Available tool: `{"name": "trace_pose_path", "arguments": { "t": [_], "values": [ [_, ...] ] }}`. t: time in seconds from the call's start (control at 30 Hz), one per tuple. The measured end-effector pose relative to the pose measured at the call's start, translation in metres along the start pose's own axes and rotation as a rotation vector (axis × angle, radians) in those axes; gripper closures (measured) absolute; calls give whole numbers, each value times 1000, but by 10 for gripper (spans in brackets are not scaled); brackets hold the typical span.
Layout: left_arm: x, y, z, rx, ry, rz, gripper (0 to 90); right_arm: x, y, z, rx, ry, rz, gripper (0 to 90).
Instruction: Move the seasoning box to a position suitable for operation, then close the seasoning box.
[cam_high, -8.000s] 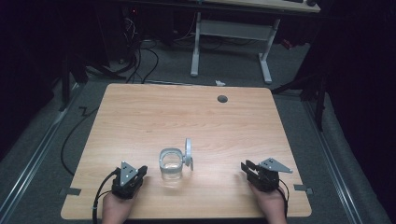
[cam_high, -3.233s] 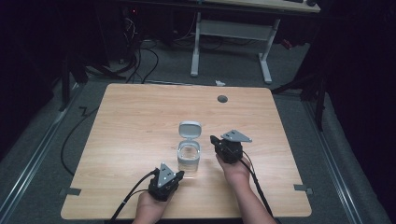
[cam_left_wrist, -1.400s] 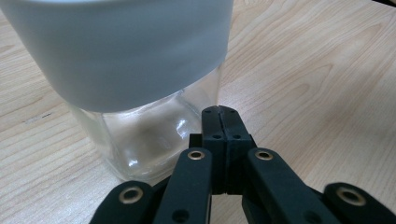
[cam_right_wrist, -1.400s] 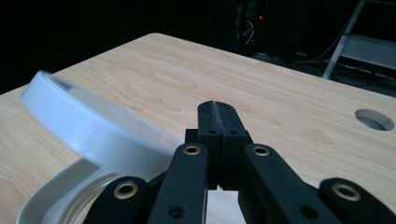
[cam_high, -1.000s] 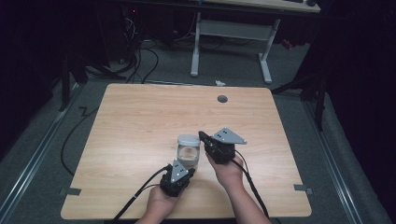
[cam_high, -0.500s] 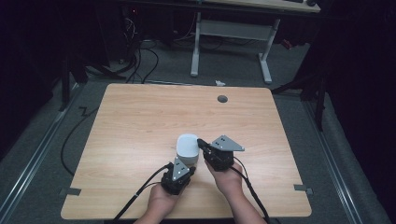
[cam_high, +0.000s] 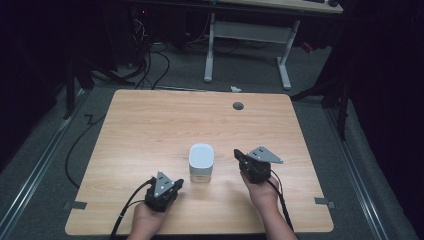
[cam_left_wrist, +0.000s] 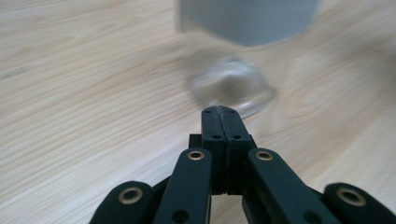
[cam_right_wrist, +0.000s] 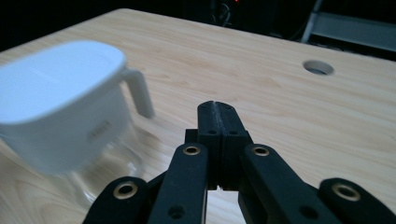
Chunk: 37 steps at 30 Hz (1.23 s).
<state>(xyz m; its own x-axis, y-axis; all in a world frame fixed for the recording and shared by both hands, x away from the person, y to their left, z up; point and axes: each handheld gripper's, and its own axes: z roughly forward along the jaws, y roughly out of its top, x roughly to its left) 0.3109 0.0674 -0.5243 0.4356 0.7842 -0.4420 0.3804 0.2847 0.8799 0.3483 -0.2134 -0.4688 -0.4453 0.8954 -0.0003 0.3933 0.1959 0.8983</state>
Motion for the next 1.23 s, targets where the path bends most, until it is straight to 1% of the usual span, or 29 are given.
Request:
{"name": "trace_pose_path", "arguments": {
  "t": [0.13, 0.23, 0.27, 0.33, 0.37, 0.43, 0.47, 0.5, 0.53, 0.6, 0.67, 0.73, 0.8, 0.83, 0.87, 0.9, 1.0, 1.13, 1.23],
  "values": [
    [28, 14, -10, -29, 65, -2, 873, -16, -13, -8, 20, -41, 20, 893],
    [51, 24, -17, -54, 118, -10, 847, -30, -23, -15, 37, -75, 35, 881],
    [58, 27, -18, -60, 134, -13, 830, -35, -26, -17, 41, -86, 38, 874],
    [70, 32, -22, -69, 166, -22, 746, -44, -33, -22, 52, -111, 48, 836],
    [75, 34, -23, -74, 182, -27, 700, -49, -37, -25, 60, -123, 51, 813],
    [83, 38, -28, -97, 205, -33, 643, -60, -46, -32, 74, -148, 65, 796],
    [88, 39, -29, -107, 224, -30, 626, -64, -50, -34, 78, -156, 77, 789],
    [90, 40, -30, -112, 235, -29, 591, -74, -59, -40, 89, -176, 99, 769],
    [94, 41, -32, -118, 253, -17, 591, -74, -59, -40, 89, -176, 99, 769],
    [102, 42, -35, -121, 297, 6, 556, -81, -68, -46, 99, -197, 119, 753],
    [108, 42, -41, -133, 327, 19, 537, -87, -76, -54, 109, -210, 134, 723],
    [111, 42, -48, -141, 342, 18, 529, -90, -82, -63, 110, -224, 146, 687],
    [114, 40, -55, -143, 342, -10, 531, -90, -87, -72, 97, -245, 151, 678],
    [113, 39, -57, -138, 337, -18, 535, -90, -90, -75, 93, -250, 163, 673],
    [112, 38, -57, -137, 333, -12, 539, -90, -91, -77, 89, -248, 176, 671],
    [111, 38, -57, -128, 330, -3, 540, -90, -91, -78, 85, -244, 176, 669],
    [105, 36, -54, -121, 317, 16, 539, -90, -88, -77, 79, -241, 159, 668],
    [104, 35, -53, -118, 314, 4, 542, -88, -88, -77, 81, -237, 168, 669],
    [105, 35, -52, -119, 316, -4, 547, -88, -88, -77, 79, -236, 163, 669]
  ]
}}
